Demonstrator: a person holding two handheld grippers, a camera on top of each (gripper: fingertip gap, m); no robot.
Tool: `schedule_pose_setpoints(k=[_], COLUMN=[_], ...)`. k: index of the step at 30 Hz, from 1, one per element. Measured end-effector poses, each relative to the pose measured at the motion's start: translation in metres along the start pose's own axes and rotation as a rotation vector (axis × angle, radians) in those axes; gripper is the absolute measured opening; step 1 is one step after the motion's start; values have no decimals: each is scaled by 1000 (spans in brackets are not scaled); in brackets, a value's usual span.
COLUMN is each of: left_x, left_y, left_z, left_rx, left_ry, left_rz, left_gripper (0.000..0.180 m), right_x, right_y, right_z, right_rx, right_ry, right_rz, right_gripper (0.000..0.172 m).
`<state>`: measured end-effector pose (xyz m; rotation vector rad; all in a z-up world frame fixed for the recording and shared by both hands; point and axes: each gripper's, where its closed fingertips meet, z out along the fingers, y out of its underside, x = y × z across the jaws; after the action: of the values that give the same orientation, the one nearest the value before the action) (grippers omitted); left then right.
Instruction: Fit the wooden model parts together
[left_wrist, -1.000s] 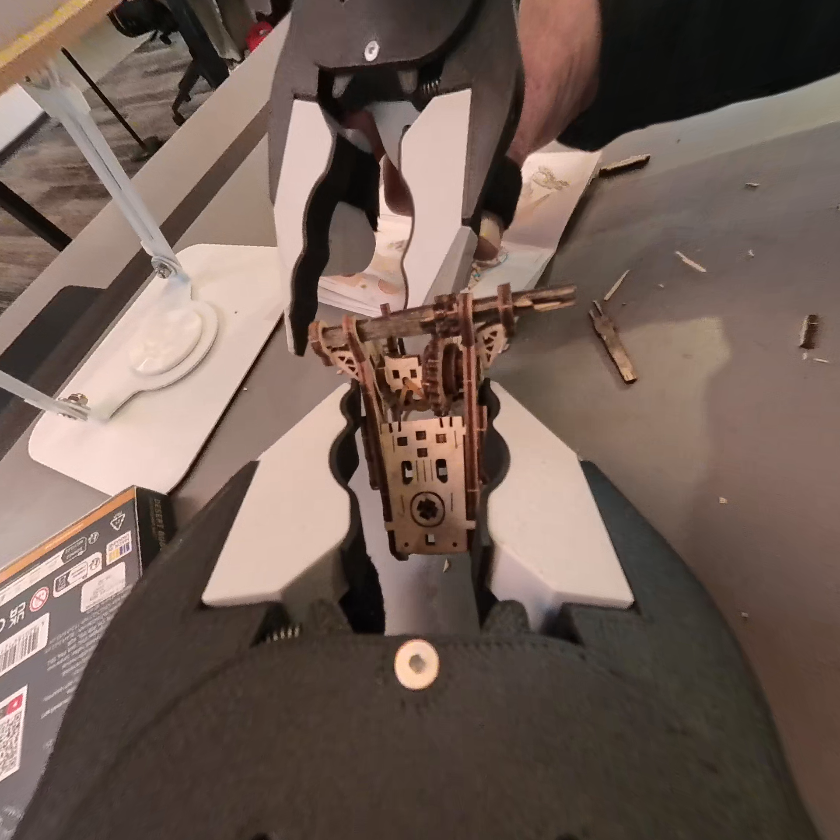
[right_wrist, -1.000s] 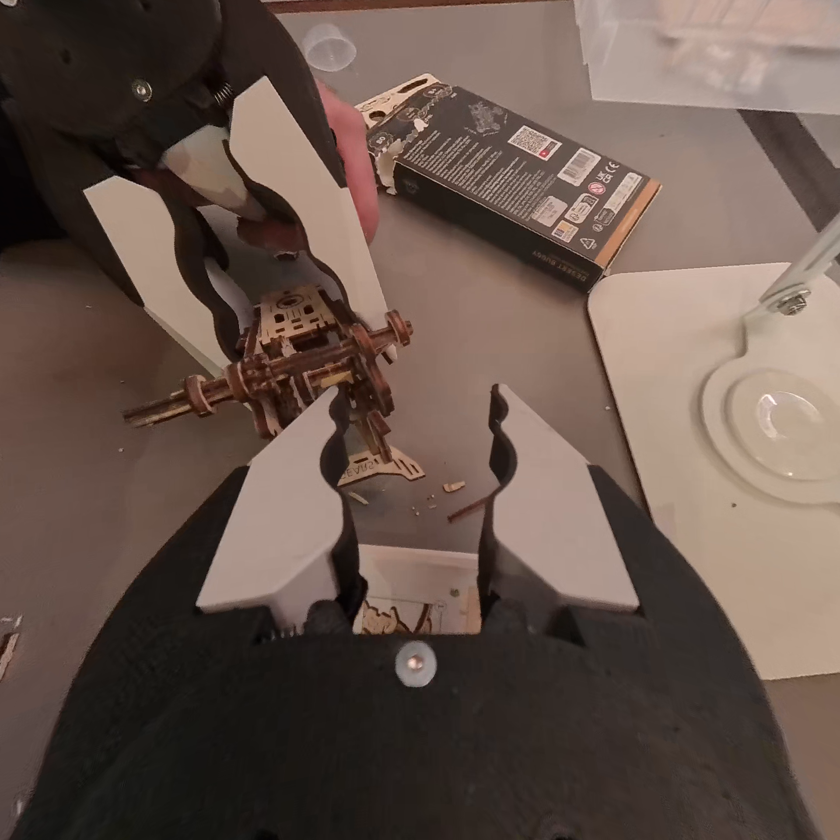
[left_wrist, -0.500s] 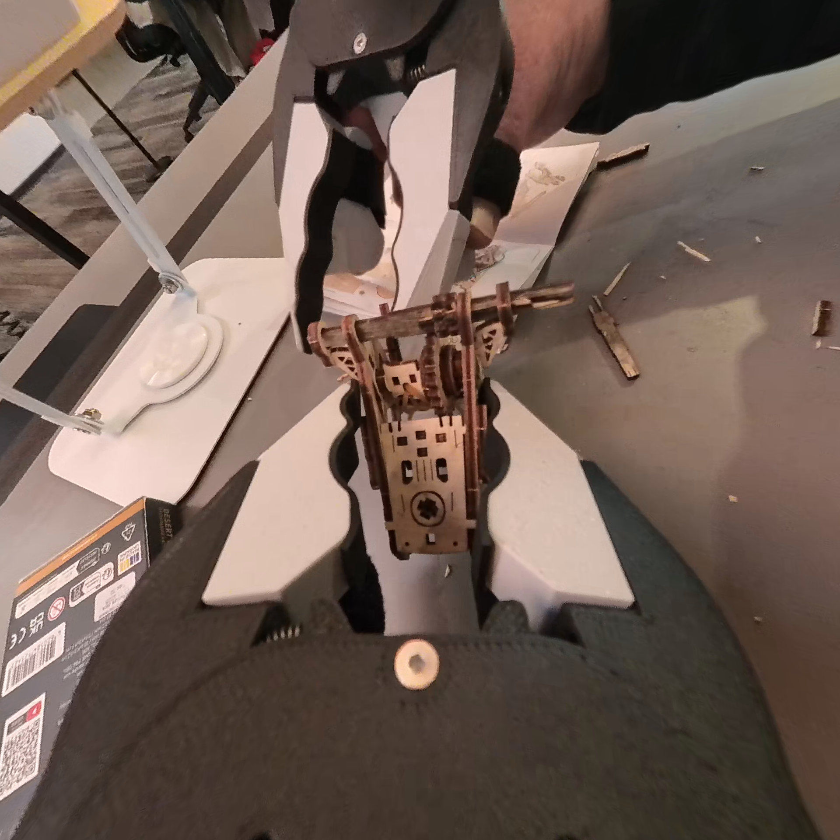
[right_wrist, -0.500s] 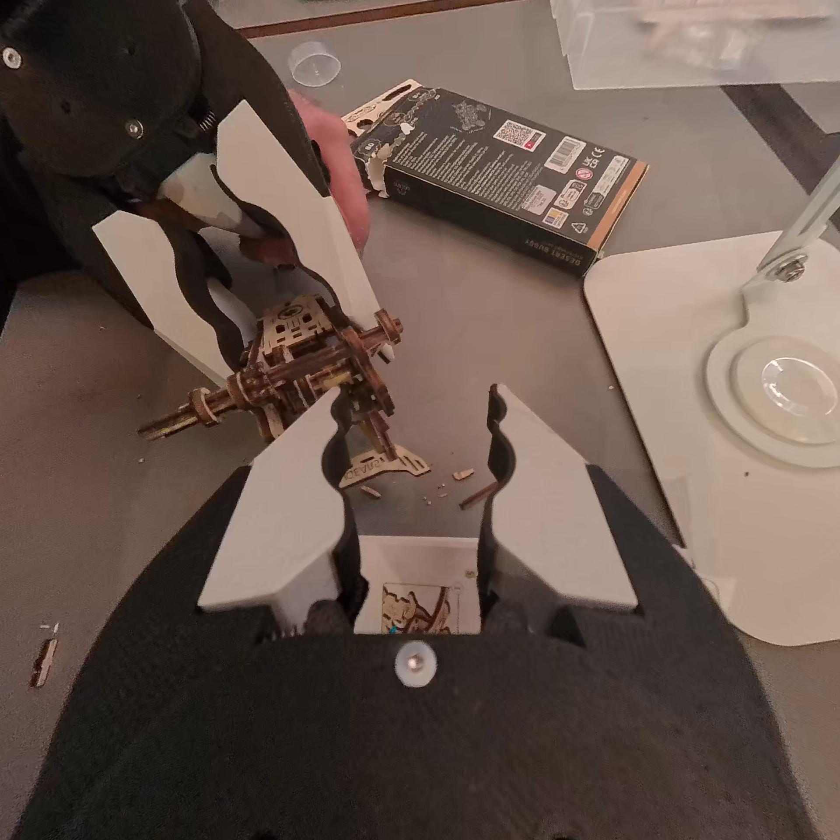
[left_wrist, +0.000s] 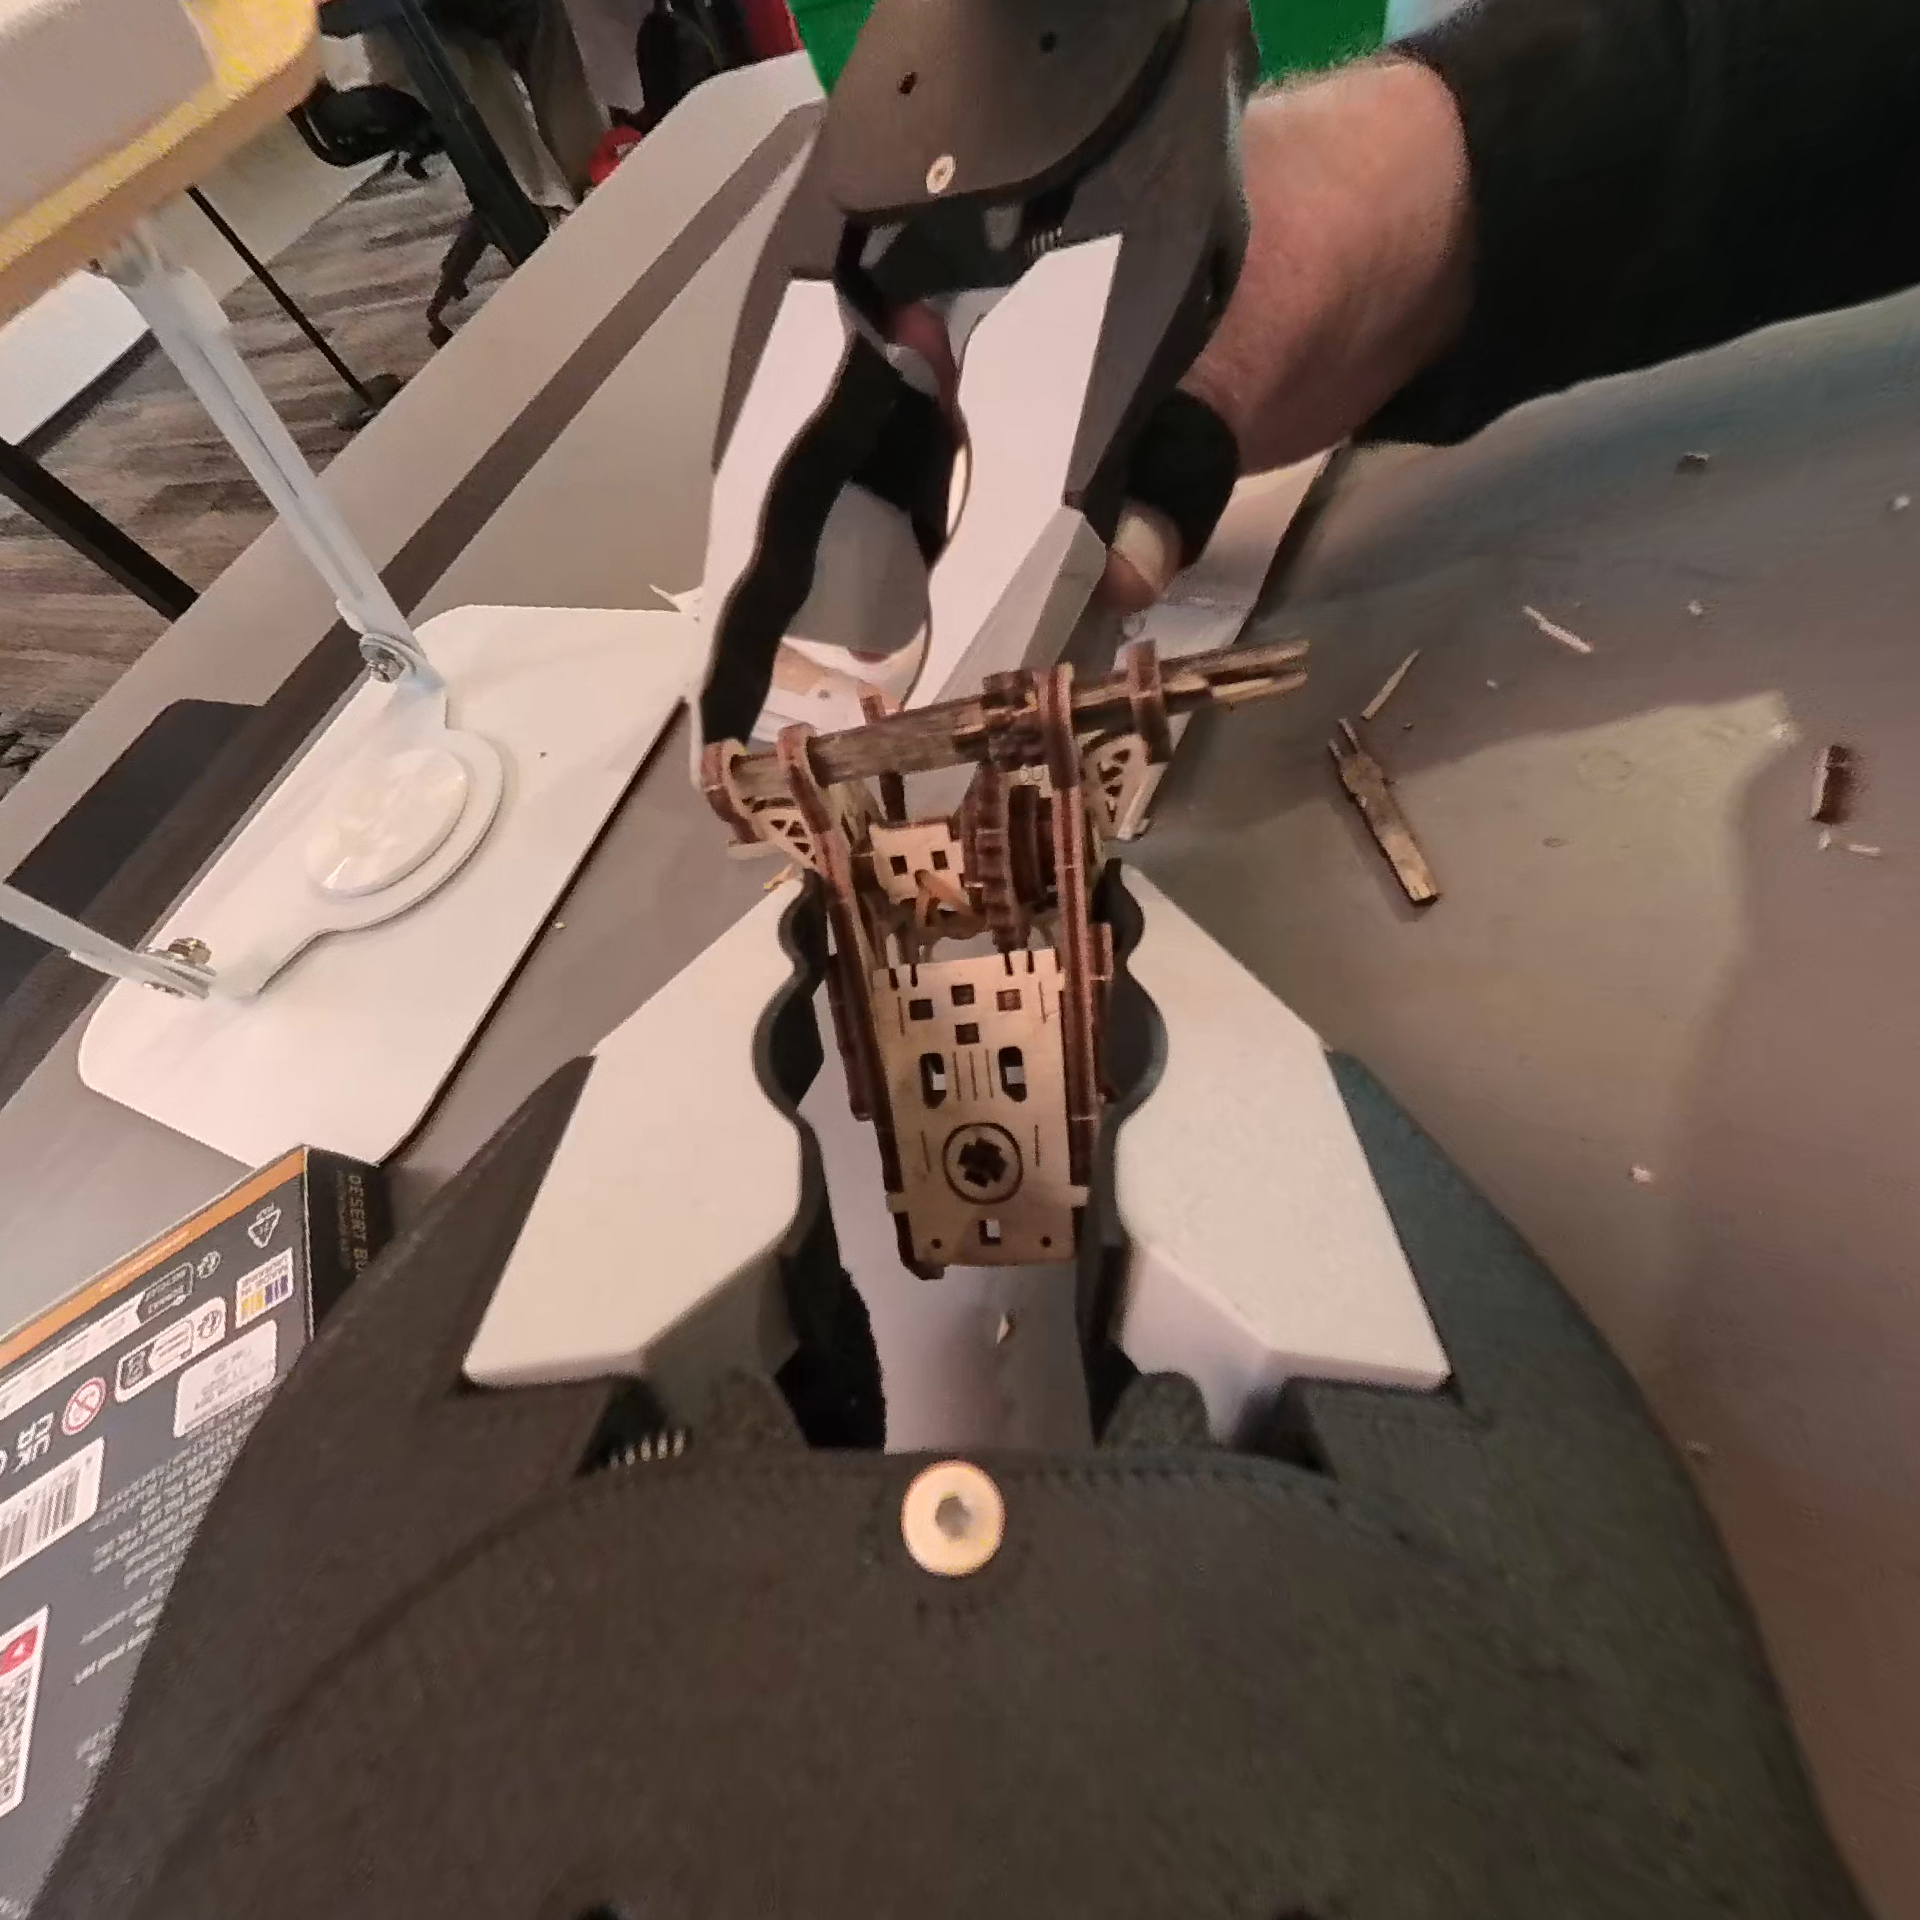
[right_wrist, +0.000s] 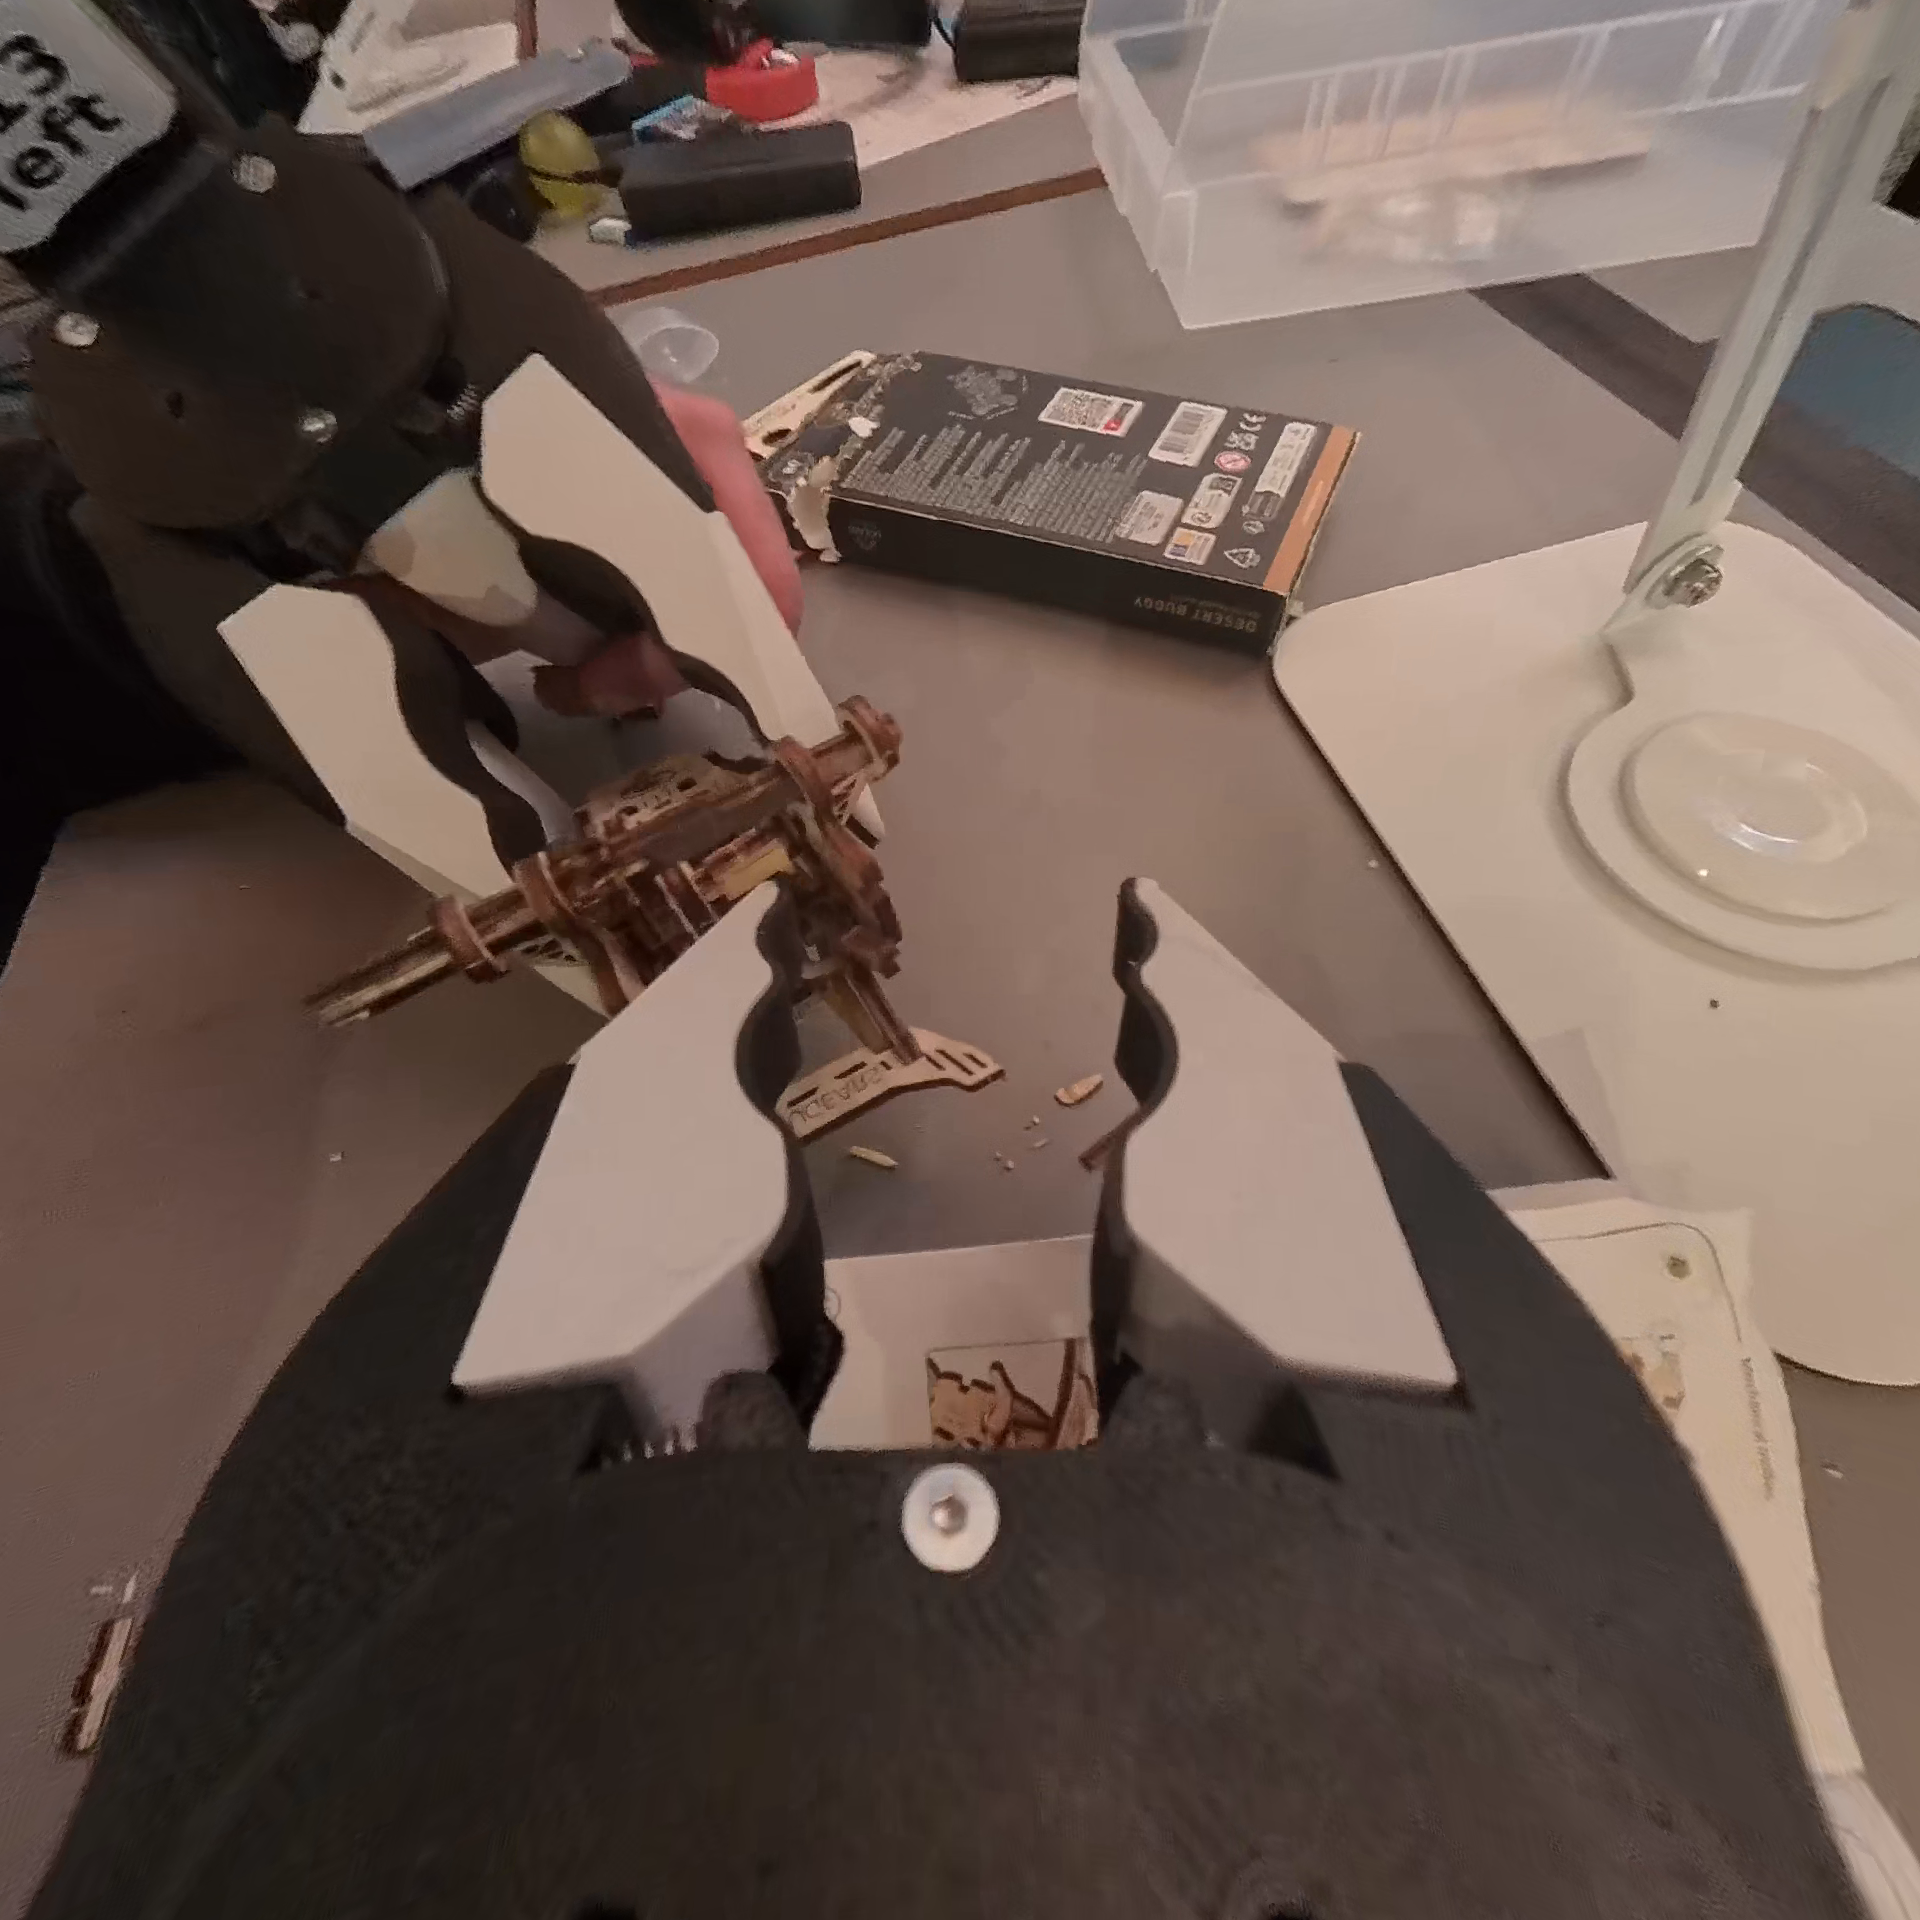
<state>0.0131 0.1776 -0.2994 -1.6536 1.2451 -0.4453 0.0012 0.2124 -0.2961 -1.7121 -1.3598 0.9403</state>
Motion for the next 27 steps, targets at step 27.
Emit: schedule_pose_setpoints(k=[27], left_x=[-3], left_y=[-8], left_z=[4], left_rx=[-55], left_ry=[-139], left_rz=[194], left_gripper=[50], right_x=[-1], right_y=[-8], right_z=[-20], right_rx=[17], right_ry=[14], right_rz=[-3], right_gripper=[59])
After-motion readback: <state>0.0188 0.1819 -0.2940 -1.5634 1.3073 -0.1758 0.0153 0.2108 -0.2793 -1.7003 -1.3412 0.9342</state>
